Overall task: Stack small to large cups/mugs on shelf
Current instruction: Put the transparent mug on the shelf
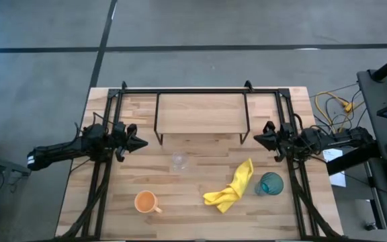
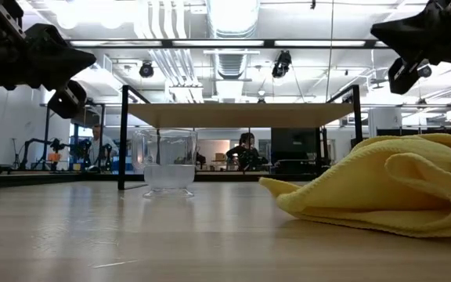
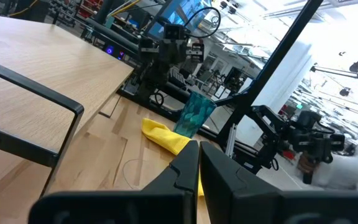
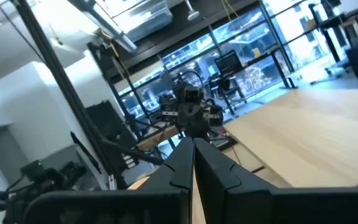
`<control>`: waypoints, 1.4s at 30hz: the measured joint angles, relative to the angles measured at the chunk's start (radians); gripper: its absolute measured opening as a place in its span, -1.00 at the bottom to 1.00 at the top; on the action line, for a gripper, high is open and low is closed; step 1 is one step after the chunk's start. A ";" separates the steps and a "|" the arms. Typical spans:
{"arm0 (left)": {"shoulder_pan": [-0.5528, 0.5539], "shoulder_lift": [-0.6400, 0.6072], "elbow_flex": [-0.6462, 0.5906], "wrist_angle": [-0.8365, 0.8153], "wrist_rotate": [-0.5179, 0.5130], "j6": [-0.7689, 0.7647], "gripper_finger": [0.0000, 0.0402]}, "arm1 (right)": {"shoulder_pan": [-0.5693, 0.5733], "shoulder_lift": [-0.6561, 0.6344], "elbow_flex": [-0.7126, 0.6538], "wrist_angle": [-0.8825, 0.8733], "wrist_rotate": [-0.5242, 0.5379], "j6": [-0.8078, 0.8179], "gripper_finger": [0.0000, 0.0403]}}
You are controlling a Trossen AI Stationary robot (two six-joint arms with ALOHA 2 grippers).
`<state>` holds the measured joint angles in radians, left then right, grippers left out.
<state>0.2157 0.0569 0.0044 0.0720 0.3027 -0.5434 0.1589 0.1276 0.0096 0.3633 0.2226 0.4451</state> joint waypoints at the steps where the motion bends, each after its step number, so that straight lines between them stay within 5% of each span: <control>1: 0.000 0.000 0.000 0.005 -0.002 0.000 -1.00 | 0.000 0.000 0.000 0.000 0.011 0.038 -0.96; 10: -0.001 0.007 0.000 0.160 -0.087 -0.151 -1.00 | 0.000 0.000 0.000 0.013 0.080 0.126 -0.96; 21: 0.000 0.038 0.000 0.103 -0.157 -0.164 -1.00 | 0.000 0.006 0.000 0.008 0.175 0.084 -0.96; 25: 0.000 0.091 0.017 0.093 -0.139 -0.340 -1.00 | 0.000 0.006 0.000 0.010 0.182 0.075 -0.96; 29: -0.003 0.177 0.119 0.071 0.001 -0.297 -1.00 | 0.000 0.006 0.000 0.012 0.182 0.075 -0.96; 42: -0.024 0.768 0.645 -0.307 -0.078 0.022 -1.00 | 0.000 0.006 0.000 0.007 0.182 0.067 -0.96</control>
<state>0.1913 0.8250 0.6491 -0.2354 0.2249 -0.5212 0.1589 0.1341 0.0097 0.3706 0.4046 0.5120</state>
